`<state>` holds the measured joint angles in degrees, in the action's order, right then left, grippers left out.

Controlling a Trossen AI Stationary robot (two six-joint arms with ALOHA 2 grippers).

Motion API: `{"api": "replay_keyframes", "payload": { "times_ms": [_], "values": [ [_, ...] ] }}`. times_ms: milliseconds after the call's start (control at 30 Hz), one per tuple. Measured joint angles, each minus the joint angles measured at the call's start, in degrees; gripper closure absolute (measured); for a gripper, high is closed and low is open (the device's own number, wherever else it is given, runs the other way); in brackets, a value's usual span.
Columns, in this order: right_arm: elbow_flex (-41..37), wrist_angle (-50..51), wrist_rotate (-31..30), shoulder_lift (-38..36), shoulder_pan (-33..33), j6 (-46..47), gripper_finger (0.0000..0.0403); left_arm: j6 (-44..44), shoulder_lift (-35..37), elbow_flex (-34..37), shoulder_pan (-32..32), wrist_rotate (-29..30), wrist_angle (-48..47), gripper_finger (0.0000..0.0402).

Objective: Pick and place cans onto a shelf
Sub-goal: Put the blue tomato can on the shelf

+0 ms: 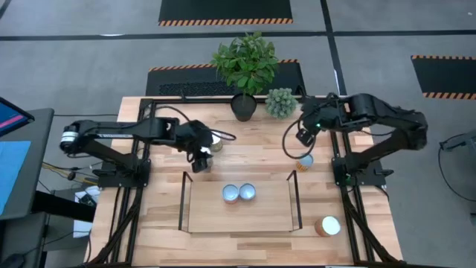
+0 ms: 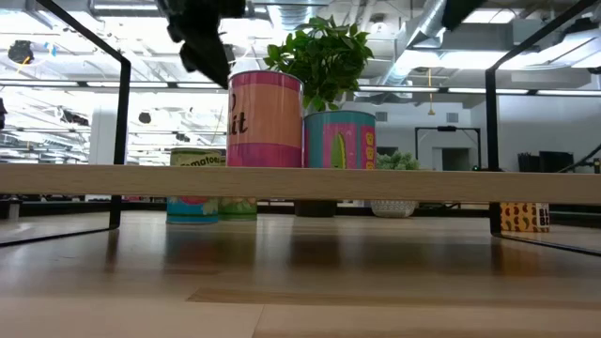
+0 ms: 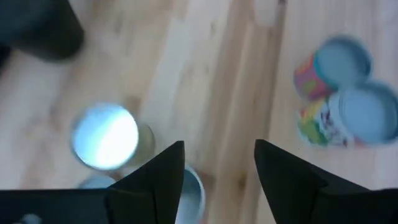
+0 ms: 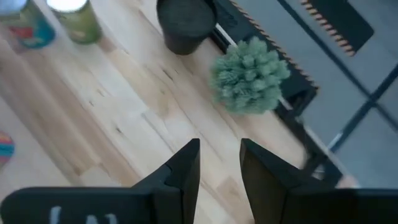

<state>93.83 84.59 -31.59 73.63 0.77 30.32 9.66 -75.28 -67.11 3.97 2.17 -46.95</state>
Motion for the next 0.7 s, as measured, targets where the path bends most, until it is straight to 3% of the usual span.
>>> {"api": "replay_keyframes", "payload": {
  "times_ms": [167,333,700],
  "values": [
    [-13.6,-12.0,1.5,-7.1,0.4,1.8,0.0264,4.3,-3.1,0.0,-0.1,-3.8,-4.2,0.0216],
    [-23.5,-21.8,3.4,-10.6,0.6,1.8,0.0266,5.5,-7.0,0.0,-0.4,-2.7,-7.3,0.0216],
    [-28.4,-25.3,3.7,-11.7,0.5,2.3,0.0267,3.0,-16.4,-0.3,-0.4,2.6,-9.4,0.0216]
  ]
}}
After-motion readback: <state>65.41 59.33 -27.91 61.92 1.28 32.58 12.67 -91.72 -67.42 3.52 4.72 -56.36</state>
